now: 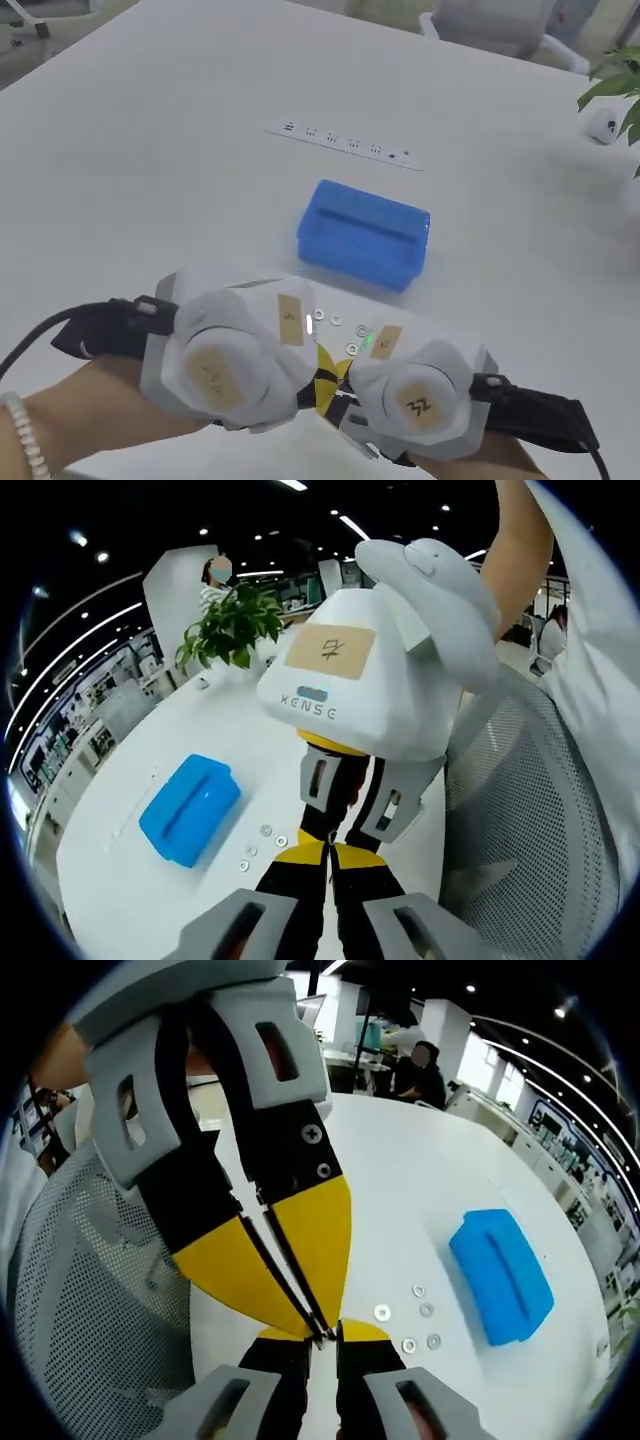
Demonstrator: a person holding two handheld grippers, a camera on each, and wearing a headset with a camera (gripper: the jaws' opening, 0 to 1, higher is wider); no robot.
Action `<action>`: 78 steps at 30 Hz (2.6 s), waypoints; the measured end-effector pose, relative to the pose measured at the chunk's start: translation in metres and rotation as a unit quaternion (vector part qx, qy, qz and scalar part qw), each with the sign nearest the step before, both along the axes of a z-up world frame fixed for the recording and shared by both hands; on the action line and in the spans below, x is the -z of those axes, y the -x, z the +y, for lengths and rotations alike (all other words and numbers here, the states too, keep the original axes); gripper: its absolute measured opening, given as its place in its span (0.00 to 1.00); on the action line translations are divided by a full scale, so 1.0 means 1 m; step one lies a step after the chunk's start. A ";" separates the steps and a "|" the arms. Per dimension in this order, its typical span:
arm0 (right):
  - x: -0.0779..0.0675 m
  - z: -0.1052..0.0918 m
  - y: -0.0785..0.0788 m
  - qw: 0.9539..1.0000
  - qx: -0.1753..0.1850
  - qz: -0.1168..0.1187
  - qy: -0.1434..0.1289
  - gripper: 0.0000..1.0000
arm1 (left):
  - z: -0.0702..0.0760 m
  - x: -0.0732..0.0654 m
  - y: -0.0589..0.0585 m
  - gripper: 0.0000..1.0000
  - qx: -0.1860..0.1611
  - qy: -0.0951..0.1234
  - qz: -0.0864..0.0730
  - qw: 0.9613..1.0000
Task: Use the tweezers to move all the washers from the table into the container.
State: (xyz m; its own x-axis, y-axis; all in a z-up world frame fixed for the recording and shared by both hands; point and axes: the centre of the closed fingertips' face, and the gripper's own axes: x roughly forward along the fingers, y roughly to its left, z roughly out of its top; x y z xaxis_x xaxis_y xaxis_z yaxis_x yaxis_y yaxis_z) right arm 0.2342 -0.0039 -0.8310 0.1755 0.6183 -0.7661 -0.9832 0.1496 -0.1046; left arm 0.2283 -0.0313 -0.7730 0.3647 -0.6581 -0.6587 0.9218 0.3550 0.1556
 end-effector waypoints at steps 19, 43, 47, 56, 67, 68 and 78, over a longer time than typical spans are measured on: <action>-0.025 0.005 -0.027 0.996 0.068 0.023 -0.052 0.04 | 0.070 -0.028 -0.008 0.49 -0.332 0.188 0.008 0.924; -0.012 0.012 -0.071 0.986 0.136 0.061 -0.076 0.05 | 0.063 -0.010 0.035 0.86 -0.301 0.149 -0.058 0.940; -0.006 0.013 -0.070 0.987 0.133 0.060 -0.069 0.05 | 0.064 -0.010 0.033 0.86 -0.303 0.145 -0.073 0.939; -0.002 0.013 -0.074 0.989 0.127 0.047 -0.063 0.05 | 0.067 0.000 0.032 0.86 -0.303 0.134 -0.058 0.942; -0.003 0.013 -0.082 0.973 0.182 0.096 -0.102 0.05 | 0.070 0.003 0.030 0.87 -0.306 0.122 -0.064 0.942; -0.003 0.011 -0.083 0.973 0.184 0.097 -0.104 0.05 | 0.071 0.002 0.029 0.88 -0.308 0.120 -0.070 0.941; -0.002 0.013 -0.079 0.975 0.179 0.085 -0.100 0.05 | 0.074 0.002 0.025 0.99 -0.323 0.130 -0.066 0.935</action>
State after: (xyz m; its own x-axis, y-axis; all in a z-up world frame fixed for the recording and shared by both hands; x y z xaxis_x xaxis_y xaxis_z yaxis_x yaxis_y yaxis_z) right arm 0.3127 0.0087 -0.8288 0.2876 0.6814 -0.6730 -0.8651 0.4863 0.1227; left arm 0.2037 0.0430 -0.7746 0.8080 -0.4045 -0.4283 0.4814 0.8725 0.0840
